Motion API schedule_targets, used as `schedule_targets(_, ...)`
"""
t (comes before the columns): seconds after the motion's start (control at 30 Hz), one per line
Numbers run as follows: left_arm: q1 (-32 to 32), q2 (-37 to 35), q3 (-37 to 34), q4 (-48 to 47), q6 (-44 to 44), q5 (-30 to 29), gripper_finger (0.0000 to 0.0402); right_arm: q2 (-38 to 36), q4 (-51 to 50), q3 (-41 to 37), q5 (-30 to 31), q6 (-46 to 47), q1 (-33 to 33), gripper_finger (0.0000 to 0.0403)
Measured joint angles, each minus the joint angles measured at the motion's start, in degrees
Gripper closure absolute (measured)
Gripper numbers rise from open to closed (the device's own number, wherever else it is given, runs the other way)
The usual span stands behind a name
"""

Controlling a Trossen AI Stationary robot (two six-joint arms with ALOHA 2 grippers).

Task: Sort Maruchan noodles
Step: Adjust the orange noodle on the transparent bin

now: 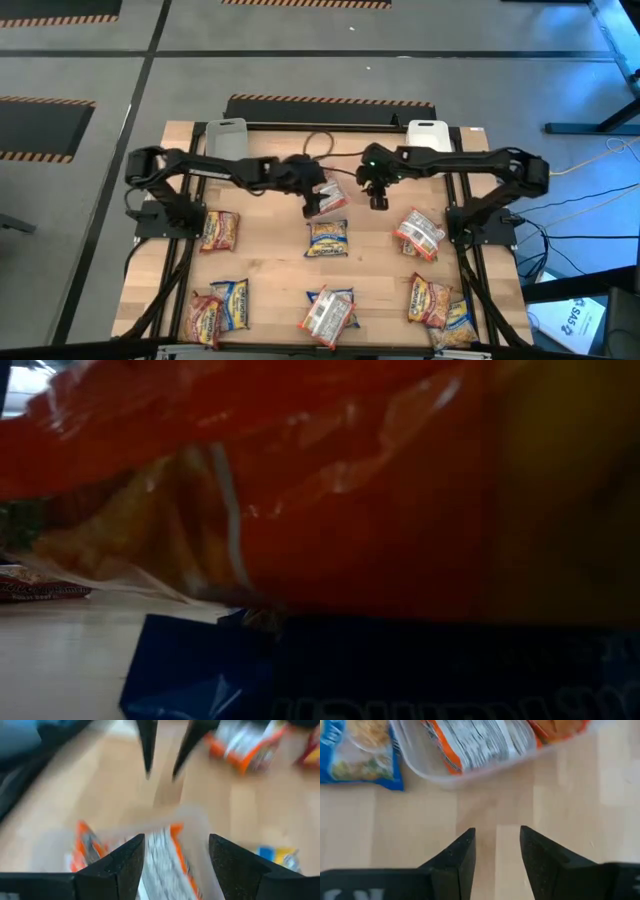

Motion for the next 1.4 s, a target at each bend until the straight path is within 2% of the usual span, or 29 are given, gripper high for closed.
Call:
schedule_targets(0.17,0.05,5.71,2.91,-2.18,-1.6,5.56,0.0203,-3.78,1.9,-4.4,5.41,0.65,-0.02,0.0262)
schedule_targets(0.27,0.5,8.7,3.51,-3.78,-2.07,2.56,0.0209,-5.4,3.89,-5.99,6.45,0.84,-0.05,0.0262)
schedule_targets(0.57,4.6,11.31,3.89,-8.48,-1.89,-0.59,0.0214,-6.17,5.56,-7.51,6.41,1.11,-0.04,0.0262)
schedule_targets(0.87,4.95,11.84,3.3,-8.5,-1.04,0.81,0.0214,-6.14,7.51,-7.51,4.88,1.2,-0.02,0.0262)
schedule_targets(1.1,4.77,15.15,3.53,-7.52,-0.61,1.7,0.0216,-6.09,8.68,-7.51,3.33,1.22,0.0,0.0262)
schedule_targets(1.23,4.45,15.46,3.59,-7.23,-0.11,1.44,0.0241,-6.06,8.78,-7.51,3.35,1.22,0.0,0.0262)
schedule_targets(1.4,4.33,15.55,3.53,-6.92,1.16,0.98,0.0315,-6.06,9.01,-7.51,3.35,1.22,0.0,0.0262)
